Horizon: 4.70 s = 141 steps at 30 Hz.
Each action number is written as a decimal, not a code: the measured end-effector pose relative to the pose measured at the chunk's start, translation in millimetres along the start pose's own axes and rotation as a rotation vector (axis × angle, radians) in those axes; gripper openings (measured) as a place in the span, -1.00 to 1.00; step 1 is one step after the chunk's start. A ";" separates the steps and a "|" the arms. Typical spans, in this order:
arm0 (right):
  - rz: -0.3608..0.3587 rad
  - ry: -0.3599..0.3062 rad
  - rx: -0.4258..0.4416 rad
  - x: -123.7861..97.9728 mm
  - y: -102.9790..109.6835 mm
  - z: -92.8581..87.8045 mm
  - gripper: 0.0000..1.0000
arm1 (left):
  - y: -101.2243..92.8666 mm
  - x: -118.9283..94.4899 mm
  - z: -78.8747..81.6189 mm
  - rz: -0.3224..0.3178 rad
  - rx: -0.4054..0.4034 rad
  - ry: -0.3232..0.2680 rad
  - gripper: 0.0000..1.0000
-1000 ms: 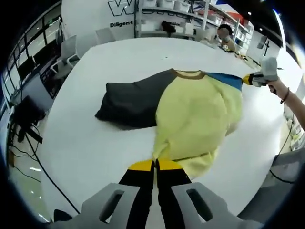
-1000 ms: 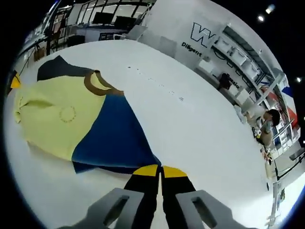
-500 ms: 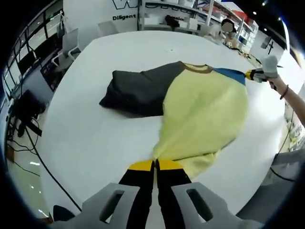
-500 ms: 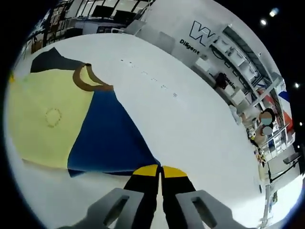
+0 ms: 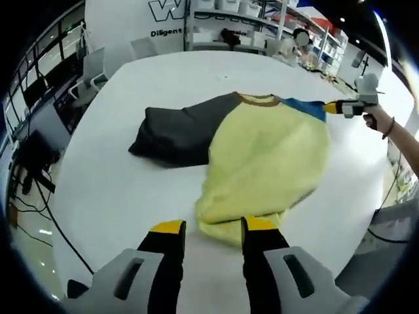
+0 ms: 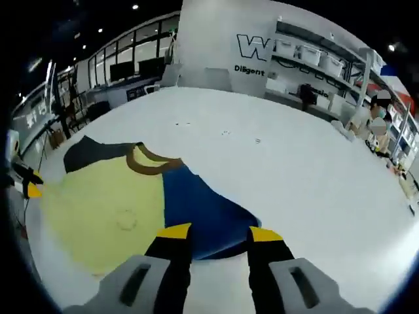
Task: Fold the garment on the visible template until the final outline fits inside the template.
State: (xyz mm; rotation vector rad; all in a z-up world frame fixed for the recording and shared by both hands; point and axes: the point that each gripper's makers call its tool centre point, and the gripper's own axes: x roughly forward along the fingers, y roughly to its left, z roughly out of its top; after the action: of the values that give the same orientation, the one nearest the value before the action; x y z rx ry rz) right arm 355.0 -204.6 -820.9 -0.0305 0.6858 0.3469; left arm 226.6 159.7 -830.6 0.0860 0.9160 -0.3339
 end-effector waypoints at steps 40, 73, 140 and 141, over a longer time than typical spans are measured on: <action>0.234 0.086 -0.172 -14.8 154.8 -87.3 -0.30 | -34.3 22.9 -31.5 -0.015 -0.002 0.087 -0.67; 0.199 -0.091 -0.257 -15.3 133.3 13.4 -1.00 | -33.9 -6.2 59.4 -0.061 0.079 -0.157 -0.98; 0.239 -0.054 -0.028 63.2 120.9 43.0 -0.07 | 18.4 60.2 67.0 0.064 0.092 -0.142 -0.51; 0.247 -0.049 -0.038 60.7 123.5 40.3 -0.09 | 16.6 58.5 66.7 0.059 0.105 -0.145 -0.47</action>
State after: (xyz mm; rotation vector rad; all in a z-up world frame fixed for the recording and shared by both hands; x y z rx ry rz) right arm 383.5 -64.1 -817.1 0.0273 0.6354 0.5962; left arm 315.8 146.6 -837.3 0.1827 0.7507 -0.3285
